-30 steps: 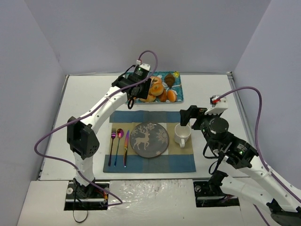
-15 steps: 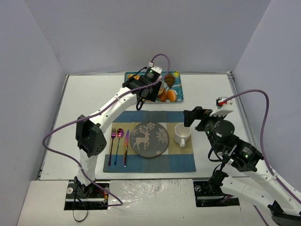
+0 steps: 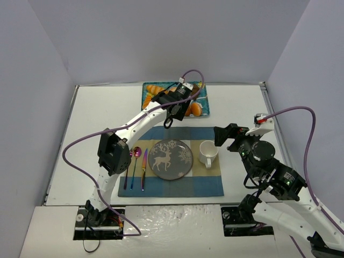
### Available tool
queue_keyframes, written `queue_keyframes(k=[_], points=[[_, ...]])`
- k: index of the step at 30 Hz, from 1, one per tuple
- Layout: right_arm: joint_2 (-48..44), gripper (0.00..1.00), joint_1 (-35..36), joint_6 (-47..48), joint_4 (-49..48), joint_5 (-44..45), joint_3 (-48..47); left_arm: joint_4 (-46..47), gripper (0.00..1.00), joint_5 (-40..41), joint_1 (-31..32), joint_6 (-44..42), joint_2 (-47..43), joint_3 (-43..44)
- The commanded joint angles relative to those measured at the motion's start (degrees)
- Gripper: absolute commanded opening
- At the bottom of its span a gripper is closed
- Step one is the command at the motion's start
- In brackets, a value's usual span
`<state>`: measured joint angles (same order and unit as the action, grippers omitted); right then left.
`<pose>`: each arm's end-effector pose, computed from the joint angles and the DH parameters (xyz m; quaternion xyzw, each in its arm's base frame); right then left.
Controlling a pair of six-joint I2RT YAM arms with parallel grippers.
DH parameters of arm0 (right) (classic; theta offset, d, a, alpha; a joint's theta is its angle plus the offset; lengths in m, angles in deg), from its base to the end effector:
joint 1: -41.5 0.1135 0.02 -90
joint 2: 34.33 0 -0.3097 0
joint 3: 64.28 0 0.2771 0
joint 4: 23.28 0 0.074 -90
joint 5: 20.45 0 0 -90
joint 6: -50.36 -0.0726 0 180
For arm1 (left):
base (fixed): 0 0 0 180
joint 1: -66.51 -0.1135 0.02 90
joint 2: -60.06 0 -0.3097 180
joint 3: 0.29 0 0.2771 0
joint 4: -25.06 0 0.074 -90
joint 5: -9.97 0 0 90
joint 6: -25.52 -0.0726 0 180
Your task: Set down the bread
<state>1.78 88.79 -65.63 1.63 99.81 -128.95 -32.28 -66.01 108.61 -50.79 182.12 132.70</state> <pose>0.1284 0.0851 0.4372 0.0650 0.6843 0.2768 0.6715 0.4244 -0.3597 0.3239 0.1822 0.9045 -0.0723 0.3787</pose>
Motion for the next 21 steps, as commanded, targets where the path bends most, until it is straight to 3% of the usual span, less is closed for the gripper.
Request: queue_keyframes(k=[1, 21], points=[[-0.4, 1.00, -0.3, -1.1, -2.0, 2.1, 0.1, 0.1, 0.48, 3.4, 0.8, -1.7, -1.0, 4.6], [-1.2, 1.00, -0.3, -1.3, -1.5, 2.7, 0.4, -0.8, 0.47, 4.2, 1.0, -2.8, 1.3, 7.1]])
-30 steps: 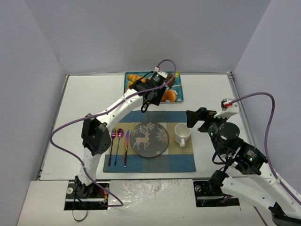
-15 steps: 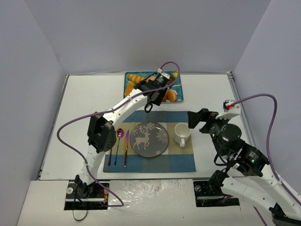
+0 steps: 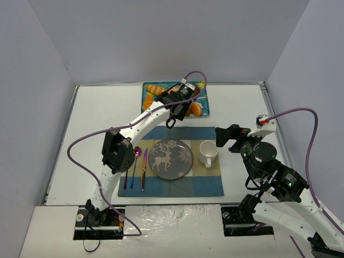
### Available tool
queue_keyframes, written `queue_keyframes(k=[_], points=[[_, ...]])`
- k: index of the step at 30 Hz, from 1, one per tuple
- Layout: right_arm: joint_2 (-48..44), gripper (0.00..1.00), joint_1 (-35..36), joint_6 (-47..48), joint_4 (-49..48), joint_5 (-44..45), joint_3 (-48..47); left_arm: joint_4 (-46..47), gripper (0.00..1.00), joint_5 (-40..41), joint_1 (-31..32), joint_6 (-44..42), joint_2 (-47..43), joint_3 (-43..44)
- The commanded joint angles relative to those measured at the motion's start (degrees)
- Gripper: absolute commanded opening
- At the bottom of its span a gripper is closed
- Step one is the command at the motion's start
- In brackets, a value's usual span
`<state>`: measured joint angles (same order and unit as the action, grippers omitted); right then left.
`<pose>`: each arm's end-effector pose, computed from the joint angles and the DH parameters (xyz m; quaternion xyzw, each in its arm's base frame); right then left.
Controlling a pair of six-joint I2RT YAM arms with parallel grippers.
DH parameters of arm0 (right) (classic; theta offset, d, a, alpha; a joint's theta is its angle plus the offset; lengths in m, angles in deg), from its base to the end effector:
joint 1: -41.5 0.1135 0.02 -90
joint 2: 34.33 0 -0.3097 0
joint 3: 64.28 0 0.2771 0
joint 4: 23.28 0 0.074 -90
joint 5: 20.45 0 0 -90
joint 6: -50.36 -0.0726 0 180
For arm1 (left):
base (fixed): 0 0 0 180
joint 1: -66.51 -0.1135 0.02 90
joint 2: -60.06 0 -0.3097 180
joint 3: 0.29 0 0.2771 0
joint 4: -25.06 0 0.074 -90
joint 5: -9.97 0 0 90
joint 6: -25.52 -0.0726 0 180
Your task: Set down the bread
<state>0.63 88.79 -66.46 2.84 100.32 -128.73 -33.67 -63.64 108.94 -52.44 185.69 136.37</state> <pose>0.1246 0.0803 0.4354 0.0724 0.6852 0.2775 0.6695 0.4339 -0.3688 0.3120 0.1923 0.9043 -0.0452 0.3784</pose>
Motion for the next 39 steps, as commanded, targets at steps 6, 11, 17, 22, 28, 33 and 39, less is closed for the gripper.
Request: queue_keyframes(k=[6, 11, 17, 22, 28, 33, 39], points=[[-0.3, 1.00, -0.3, -0.4, -2.7, 2.1, 0.3, 0.3, 0.40, 1.9, 0.7, -1.4, -2.3, 3.5], [-0.4, 1.00, -0.3, -0.4, -2.6, 2.2, 0.4, 0.1, 0.34, 1.9, 0.8, -1.6, -2.2, 3.4], [-0.1, 1.00, -0.3, -0.4, -2.7, 2.3, 0.2, -0.1, 0.21, 2.2, 0.8, -1.8, -2.3, 3.4], [0.2, 1.00, -0.3, -0.2, -2.7, 2.3, 0.2, 0.2, 0.09, 2.7, 0.8, -2.1, -2.8, 3.4], [0.6, 1.00, -0.3, 0.0, -2.6, 2.6, -0.2, 0.4, 0.00, 4.4, 1.2, -3.2, -3.6, 3.4], [1.0, 1.00, -0.3, -0.3, -2.6, 2.7, -0.1, 2.0, 0.00, 6.4, 1.8, -4.6, -5.0, 2.6], [0.9, 1.00, -0.3, -0.5, -2.7, 2.9, 0.2, 5.0, 0.00, 7.8, 2.4, -5.7, -7.4, 0.1]])
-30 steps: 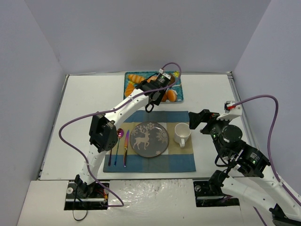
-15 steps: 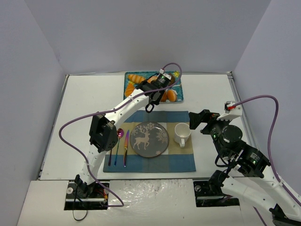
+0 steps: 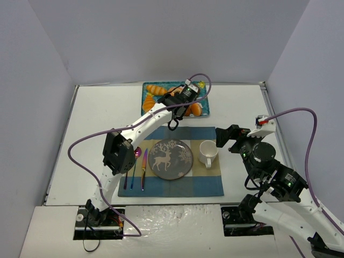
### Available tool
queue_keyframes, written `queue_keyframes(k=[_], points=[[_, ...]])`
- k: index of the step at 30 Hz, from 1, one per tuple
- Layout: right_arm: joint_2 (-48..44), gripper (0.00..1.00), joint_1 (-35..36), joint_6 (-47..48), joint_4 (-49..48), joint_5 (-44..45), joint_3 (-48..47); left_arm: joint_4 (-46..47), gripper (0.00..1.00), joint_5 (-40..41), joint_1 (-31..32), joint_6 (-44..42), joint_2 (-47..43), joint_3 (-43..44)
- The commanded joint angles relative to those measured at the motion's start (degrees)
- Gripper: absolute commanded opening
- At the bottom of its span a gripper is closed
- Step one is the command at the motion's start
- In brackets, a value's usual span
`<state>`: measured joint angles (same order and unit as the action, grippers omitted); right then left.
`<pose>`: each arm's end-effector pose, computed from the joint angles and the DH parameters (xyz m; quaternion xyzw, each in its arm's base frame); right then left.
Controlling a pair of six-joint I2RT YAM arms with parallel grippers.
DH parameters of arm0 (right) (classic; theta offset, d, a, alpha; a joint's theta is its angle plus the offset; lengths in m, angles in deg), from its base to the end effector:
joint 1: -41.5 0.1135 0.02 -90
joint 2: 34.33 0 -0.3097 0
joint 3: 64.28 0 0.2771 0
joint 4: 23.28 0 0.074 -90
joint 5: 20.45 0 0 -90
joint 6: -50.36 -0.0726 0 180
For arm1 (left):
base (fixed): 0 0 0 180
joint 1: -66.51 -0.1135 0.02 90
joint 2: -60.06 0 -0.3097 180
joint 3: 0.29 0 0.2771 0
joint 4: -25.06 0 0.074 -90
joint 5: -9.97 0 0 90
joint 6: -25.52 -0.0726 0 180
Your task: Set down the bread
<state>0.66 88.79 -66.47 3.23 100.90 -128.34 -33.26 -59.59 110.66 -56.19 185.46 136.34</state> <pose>0.1257 0.0804 0.4318 0.0740 0.6895 0.2703 0.6678 0.4251 -0.3774 0.3159 0.2202 0.8914 -0.0109 0.3959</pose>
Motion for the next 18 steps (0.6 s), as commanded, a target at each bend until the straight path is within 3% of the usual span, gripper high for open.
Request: queue_keyframes(k=[1, 18], points=[[0.9, 1.00, -0.3, -0.5, -3.1, 2.3, -0.2, 4.9, 0.00, 3.9, 0.7, -2.2, -7.5, -0.1], [0.7, 1.00, -0.3, -0.1, -3.0, 3.0, 0.0, 0.9, 0.00, 6.2, 1.7, -2.0, -13.3, -1.3]])
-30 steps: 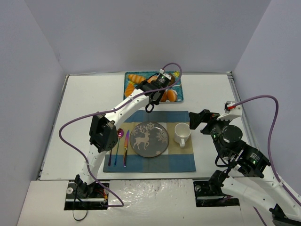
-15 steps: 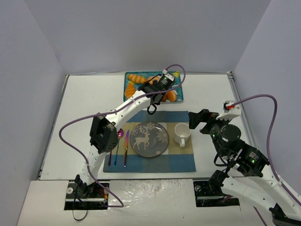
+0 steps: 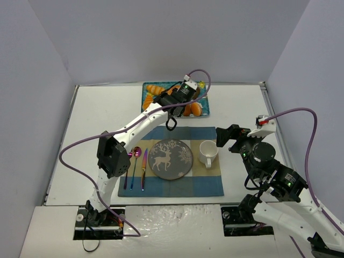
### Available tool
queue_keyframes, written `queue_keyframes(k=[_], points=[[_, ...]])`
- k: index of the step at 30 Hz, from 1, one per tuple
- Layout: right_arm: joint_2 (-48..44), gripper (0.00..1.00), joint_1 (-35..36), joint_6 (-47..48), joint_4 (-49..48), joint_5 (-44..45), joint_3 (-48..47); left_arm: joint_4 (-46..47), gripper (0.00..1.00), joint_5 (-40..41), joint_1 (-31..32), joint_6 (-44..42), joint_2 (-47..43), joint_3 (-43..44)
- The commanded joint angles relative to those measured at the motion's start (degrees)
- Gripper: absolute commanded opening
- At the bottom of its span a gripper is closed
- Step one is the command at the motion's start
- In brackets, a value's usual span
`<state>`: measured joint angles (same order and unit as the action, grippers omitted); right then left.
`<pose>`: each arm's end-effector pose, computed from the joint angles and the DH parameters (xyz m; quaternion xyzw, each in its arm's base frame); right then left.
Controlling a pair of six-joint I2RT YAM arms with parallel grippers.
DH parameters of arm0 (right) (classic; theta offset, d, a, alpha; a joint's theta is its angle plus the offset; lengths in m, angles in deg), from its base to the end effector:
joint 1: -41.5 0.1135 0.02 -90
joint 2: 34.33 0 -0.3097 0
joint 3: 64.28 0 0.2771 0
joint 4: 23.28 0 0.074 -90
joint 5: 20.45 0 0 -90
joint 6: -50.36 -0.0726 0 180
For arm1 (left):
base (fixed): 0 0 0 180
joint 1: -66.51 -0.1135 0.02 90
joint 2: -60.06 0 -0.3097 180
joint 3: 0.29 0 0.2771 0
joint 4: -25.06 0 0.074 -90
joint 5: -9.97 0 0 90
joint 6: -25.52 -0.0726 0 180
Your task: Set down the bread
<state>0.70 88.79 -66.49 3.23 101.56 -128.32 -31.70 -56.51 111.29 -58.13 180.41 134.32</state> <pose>0.1261 0.0798 0.4316 0.0781 0.6895 0.2664 0.6690 0.4099 -0.3659 0.3540 0.2174 0.8732 -0.0019 0.4362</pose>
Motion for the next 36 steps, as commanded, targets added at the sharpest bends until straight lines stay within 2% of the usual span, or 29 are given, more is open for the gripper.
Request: queue_keyframes(k=[1, 12, 21, 30, 36], points=[[0.7, 1.00, -0.3, -0.1, -3.0, 2.4, -0.1, -1.4, 0.00, 3.1, 1.1, 0.2, -9.1, 0.3], [2.9, 1.00, -0.3, 0.7, -3.1, 2.4, -1.1, -8.8, 0.00, 3.0, 4.6, 3.7, -21.3, -11.0], [4.0, 1.00, -0.3, 1.1, -3.1, 3.0, -1.7, -9.3, 0.00, -0.7, 10.7, 7.1, -35.6, -29.6], [4.3, 1.00, -0.3, 1.2, -3.2, 3.3, -2.2, -10.9, 0.00, -4.2, 14.5, 10.6, -44.9, -38.0], [4.4, 1.00, -0.3, 1.3, -3.1, 3.7, -2.3, -11.3, 0.00, -7.2, 16.8, 11.4, -46.1, -40.9]])
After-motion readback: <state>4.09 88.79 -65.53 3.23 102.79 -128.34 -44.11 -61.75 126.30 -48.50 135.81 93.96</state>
